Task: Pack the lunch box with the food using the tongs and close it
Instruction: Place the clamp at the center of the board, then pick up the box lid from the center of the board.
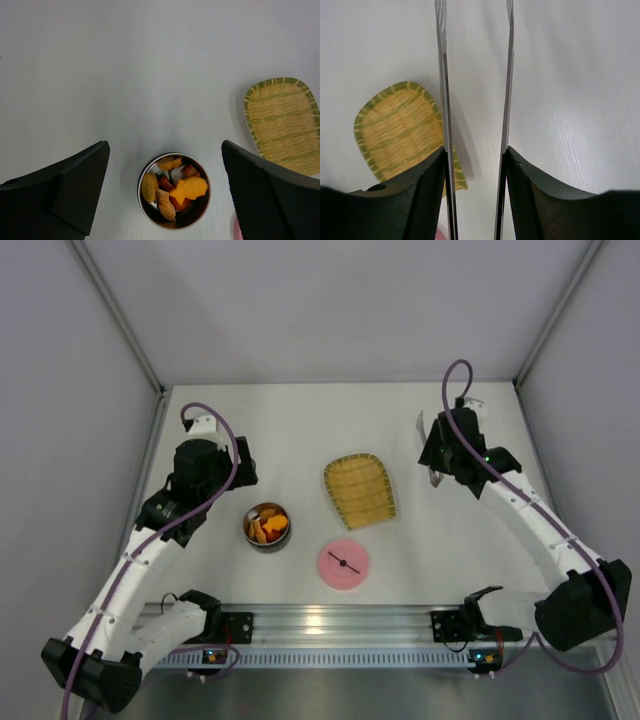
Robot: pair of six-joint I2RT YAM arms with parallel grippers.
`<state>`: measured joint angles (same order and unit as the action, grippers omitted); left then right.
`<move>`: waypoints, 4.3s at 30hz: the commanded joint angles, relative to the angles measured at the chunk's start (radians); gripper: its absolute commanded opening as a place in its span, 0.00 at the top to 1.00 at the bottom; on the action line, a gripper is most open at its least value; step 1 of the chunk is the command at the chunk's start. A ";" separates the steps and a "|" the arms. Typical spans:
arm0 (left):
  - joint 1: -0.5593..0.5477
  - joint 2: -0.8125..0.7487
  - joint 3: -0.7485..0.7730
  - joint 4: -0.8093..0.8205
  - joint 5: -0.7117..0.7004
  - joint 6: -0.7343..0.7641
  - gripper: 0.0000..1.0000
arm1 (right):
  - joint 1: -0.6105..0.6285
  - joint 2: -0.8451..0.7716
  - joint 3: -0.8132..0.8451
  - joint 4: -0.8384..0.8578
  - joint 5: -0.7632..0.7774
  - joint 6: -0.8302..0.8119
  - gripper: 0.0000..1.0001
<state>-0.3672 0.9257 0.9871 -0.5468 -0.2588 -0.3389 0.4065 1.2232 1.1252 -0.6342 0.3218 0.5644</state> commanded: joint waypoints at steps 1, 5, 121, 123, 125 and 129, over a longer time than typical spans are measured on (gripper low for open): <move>0.007 -0.004 -0.002 0.018 0.013 -0.003 0.02 | -0.125 0.079 0.027 0.065 -0.069 -0.046 0.52; 0.007 -0.005 -0.002 0.019 0.016 -0.005 0.01 | -0.166 0.255 0.123 0.110 -0.056 -0.064 0.52; 0.005 -0.005 -0.001 0.012 -0.040 -0.014 0.01 | 0.877 0.303 -0.188 0.248 0.082 -0.011 0.66; 0.007 -0.013 0.001 0.007 -0.065 -0.025 0.01 | 0.877 0.299 -0.188 0.248 0.083 -0.003 0.76; 0.008 -0.031 -0.001 0.007 -0.098 -0.041 0.01 | 0.877 0.292 -0.185 0.245 0.080 0.003 0.85; 0.016 -0.059 -0.005 0.016 -0.131 -0.071 0.01 | 0.879 0.276 -0.160 0.220 0.082 0.012 0.99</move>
<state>-0.3630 0.9058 0.9859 -0.5495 -0.3321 -0.3725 1.2636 1.5272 0.9085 -0.4511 0.3988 0.5545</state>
